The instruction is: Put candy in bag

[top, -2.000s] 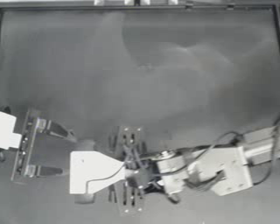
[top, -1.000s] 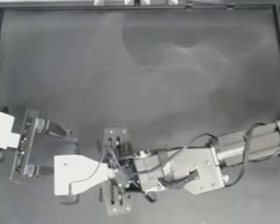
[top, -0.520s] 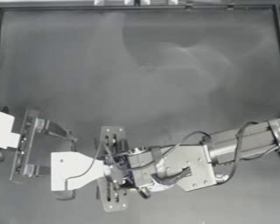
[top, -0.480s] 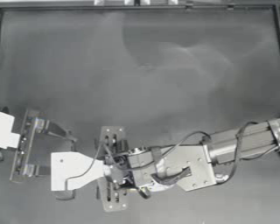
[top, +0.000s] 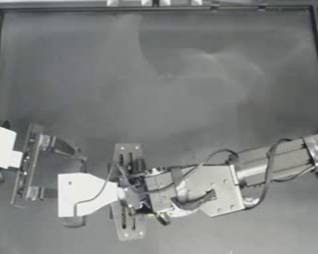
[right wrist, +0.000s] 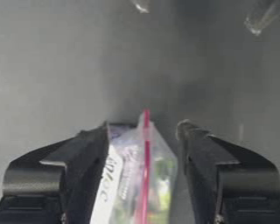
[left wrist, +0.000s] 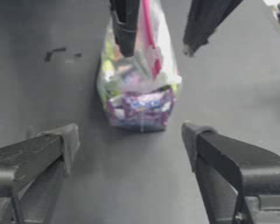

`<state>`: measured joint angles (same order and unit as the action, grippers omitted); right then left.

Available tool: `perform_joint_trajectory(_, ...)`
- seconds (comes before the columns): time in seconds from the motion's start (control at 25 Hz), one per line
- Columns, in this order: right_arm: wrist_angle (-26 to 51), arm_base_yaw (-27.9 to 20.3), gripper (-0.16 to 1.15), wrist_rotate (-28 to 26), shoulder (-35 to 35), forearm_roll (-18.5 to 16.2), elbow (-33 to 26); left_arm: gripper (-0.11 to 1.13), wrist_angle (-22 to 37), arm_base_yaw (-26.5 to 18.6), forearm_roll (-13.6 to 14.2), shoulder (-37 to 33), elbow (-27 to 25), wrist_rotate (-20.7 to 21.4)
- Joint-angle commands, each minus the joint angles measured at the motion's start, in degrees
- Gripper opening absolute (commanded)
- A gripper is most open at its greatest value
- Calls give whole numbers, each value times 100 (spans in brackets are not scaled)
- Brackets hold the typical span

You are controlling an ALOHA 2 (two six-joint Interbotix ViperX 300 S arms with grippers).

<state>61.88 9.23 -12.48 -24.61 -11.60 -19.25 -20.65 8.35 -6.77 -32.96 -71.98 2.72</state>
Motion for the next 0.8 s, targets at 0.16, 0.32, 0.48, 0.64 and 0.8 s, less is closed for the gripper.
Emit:
perform_joint_trajectory(0.16,-35,0,83,9,114,70,-185,100,-44,0,-9,-53,53,9)
perform_joint_trajectory(0.32,-44,9,83,9,114,79,-185,100,-44,0,-9,-53,53,9)
perform_joint_trajectory(0.48,-44,18,82,9,105,79,-193,100,-44,0,-9,-53,53,9)
perform_joint_trajectory(0.64,-26,26,82,9,62,88,-255,100,-44,0,-9,-53,44,9)
perform_joint_trajectory(0.8,18,35,82,18,35,79,-290,100,-44,-9,-18,-53,35,9)
